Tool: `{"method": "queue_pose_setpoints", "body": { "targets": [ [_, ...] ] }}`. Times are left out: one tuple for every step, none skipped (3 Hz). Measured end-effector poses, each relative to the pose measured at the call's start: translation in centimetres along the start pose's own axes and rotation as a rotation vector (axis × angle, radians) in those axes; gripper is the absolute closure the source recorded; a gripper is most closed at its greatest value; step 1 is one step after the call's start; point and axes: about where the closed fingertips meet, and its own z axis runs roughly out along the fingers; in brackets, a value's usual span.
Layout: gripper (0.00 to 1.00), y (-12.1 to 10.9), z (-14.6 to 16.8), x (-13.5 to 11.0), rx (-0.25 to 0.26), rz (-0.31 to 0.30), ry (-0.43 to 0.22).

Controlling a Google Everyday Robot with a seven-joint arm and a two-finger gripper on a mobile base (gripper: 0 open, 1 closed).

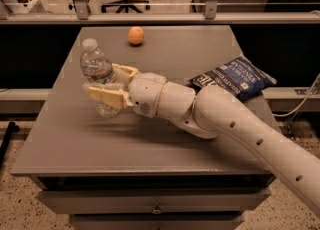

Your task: Place water bottle upright

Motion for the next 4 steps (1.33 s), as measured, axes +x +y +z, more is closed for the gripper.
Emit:
{"method": "queue_pose_setpoints", "body": {
  "targets": [
    [0.00, -0.1, -1.3, -0.7, -0.007, -0.011, 0.027],
    [0.00, -1.7, -4.1, -2.8, -0.008, -0.045, 0.096],
    [0.00, -5.2, -8.6, -6.2, 0.008, -0.081, 0.167],
    [0.00, -7.6, -13.8, -9.3, 0.017, -0.108, 0.218]
  ]
}}
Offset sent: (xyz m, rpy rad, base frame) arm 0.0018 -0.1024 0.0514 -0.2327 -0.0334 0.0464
